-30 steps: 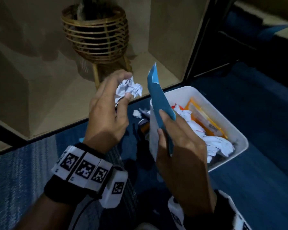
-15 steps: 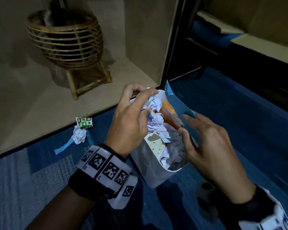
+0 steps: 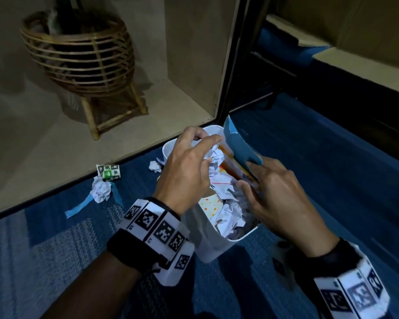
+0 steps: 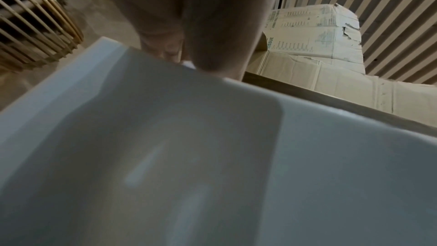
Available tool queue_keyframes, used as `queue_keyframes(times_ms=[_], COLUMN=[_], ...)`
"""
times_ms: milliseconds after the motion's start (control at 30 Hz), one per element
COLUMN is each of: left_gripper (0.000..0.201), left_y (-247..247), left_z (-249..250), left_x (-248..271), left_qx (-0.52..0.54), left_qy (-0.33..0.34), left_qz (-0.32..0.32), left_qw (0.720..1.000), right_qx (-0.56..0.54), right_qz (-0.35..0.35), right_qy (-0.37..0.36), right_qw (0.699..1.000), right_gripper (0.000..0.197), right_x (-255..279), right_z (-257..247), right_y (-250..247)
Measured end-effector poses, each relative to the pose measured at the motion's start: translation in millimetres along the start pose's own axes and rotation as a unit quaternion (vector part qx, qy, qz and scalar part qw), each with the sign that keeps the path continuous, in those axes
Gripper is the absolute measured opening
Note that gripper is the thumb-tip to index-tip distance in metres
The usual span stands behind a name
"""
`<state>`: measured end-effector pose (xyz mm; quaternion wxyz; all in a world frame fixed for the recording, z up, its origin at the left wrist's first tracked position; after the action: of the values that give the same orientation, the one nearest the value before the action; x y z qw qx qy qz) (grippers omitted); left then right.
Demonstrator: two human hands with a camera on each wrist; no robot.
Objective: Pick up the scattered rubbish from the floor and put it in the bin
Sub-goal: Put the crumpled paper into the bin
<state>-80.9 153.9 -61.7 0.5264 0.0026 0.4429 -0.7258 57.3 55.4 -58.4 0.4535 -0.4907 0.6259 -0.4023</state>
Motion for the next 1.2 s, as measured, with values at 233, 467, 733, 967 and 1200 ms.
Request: queue_keyframes(times_ms=[233, 467, 733, 967, 1200], left_gripper=[0.044, 0.044, 0.056, 0.04, 0.031], left_y=[3, 8, 8, 20, 27], left_z=[-2, 0, -3, -2, -4], left_x=[0, 0, 0, -3, -3], left_qx=[-0.012, -0.003, 0.018, -0.025, -0.149], left_qy=[-0.012, -0.015, -0.014, 0.035, 0.035], left_qz=[-0.011, -0.049, -0.059, -0.113, -0.191], left_qw=[1.0, 0.999, 0.998, 0.993, 0.97], right_qx=[-0.039, -0.018, -0.058, 0.042, -0.026], right_qz=[-0.052, -0.088, 0.077, -0.083, -0.101], right_qy=[-0.023, -0.004, -0.027, 0.008, -0.03], right_qw=[0.998, 0.996, 0.995, 0.996, 0.994], right_gripper=[0.033, 0.021, 0.029, 0.057, 0.052], right_x=[2, -7, 6, 4, 4], right_z=[-3, 6, 2, 13, 7], right_y=[-5, 1, -7, 19, 13])
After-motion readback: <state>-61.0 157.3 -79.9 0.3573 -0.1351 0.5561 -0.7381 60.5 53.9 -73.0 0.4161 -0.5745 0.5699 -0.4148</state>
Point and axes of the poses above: each hand's wrist, its own x-axis away from the middle knuckle, its own y-axis out of the palm, z = x × y, the point moved 5 cm from there along -x, towards the middle knuckle, and after that the axes turned 3 degrees about -y, right-handed, at the moved point
